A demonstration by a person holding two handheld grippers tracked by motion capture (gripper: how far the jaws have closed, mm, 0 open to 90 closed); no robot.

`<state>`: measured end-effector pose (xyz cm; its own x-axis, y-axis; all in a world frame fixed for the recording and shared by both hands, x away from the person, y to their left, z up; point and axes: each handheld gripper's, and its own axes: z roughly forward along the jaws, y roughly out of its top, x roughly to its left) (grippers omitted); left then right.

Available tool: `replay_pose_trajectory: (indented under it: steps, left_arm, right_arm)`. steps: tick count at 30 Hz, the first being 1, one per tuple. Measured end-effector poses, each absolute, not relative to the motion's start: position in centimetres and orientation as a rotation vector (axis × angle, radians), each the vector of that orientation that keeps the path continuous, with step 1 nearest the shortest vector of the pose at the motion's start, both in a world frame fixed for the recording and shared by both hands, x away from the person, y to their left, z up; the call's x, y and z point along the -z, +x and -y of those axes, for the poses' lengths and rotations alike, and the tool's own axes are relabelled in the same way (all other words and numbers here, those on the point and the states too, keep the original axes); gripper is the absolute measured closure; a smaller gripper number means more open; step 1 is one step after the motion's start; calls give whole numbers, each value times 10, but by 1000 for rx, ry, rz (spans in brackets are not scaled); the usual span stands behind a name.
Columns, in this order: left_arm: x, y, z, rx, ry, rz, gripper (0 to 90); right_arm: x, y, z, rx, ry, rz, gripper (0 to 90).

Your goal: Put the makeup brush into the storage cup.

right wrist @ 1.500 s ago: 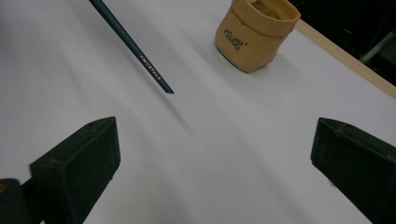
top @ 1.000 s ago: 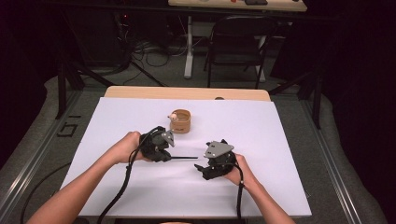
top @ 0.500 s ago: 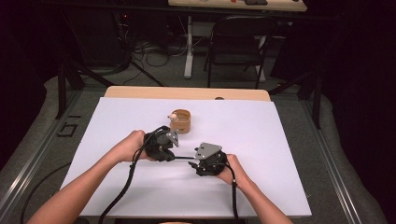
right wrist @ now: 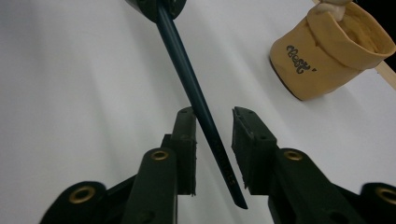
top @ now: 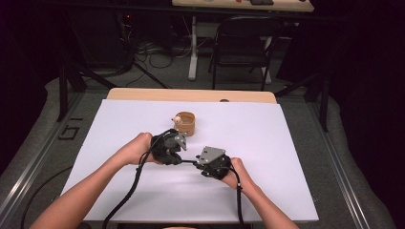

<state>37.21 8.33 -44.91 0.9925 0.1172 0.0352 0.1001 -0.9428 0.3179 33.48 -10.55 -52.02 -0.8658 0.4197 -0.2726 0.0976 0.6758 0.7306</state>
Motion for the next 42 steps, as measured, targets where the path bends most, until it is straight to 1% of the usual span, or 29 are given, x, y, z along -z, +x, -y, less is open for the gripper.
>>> replay_pose_trajectory:
  steps: [7,15,18,22,24,25,26,28,30,35,37,42]
  left_arm:
    - [451,374,-82,-72,2816,-163,829]
    - [449,376,-79,-82,2834,-131,823]
    - [449,377,-79,-98,2832,-139,808]
    - [452,380,-79,-120,2838,-176,766]
    - [453,383,-79,-120,2828,-201,728]
    - [454,385,-79,-126,2827,-208,692]
    - [454,386,-79,-135,2821,-226,636]
    - [456,388,-80,-131,2816,-250,583]
    - [457,389,-82,-167,2789,-302,465]
    - [459,393,-94,-204,2703,-391,245]
    - [461,393,-99,-237,2661,-439,188]
    - [466,391,-113,-257,2588,-507,131]
  right_arm:
    - [520,335,106,-1033,378,-2473,765]
    - [521,335,107,-1023,337,-2479,788]
    - [521,334,107,-1019,326,-2479,802]
    - [522,333,104,-997,301,-2495,828]
    - [523,333,104,-997,301,-2496,844]
    - [523,332,104,-1001,297,-2498,846]
    - [523,332,104,-998,302,-2492,847]
    - [523,333,104,-998,294,-2498,848]
    - [524,333,105,-996,313,-2505,848]
    - [525,334,105,-1000,324,-2514,848]
    - [526,334,105,-1004,337,-2521,848]
    - [526,335,107,-1017,369,-2530,848]
